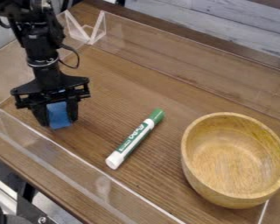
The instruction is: Put the blue block in the brown bowl
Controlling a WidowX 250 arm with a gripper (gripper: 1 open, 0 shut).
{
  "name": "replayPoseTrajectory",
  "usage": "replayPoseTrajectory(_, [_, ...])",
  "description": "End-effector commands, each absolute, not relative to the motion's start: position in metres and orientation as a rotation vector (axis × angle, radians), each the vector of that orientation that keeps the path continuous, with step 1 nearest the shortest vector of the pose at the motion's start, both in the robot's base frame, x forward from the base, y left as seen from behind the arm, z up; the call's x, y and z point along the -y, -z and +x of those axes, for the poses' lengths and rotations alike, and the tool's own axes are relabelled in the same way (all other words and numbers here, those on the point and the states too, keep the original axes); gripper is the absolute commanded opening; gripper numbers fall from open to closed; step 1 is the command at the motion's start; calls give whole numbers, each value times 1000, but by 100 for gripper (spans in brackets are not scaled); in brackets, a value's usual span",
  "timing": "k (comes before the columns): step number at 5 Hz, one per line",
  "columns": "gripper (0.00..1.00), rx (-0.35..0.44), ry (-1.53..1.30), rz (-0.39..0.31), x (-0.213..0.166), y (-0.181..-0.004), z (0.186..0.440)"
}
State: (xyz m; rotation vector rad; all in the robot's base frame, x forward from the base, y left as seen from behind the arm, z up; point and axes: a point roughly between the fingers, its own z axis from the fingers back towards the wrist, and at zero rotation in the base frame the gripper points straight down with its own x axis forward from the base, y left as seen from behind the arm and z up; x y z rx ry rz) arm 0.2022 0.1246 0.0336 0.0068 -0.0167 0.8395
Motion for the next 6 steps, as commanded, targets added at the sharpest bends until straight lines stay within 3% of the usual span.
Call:
replayPoseTrajectory(1, [0,85,-813,34,-130,-54,213])
replayPoseTrajectory(2, [0,90,-798,47,-130,-62,214])
replayPoseTrajectory(3, [0,104,-782,53,-131,-84,220])
replayPoseTrajectory(5, [0,170,-651,31,-128,-136,253])
replayPoseTrajectory(6, [0,210,-544,-6,-126,-149,273])
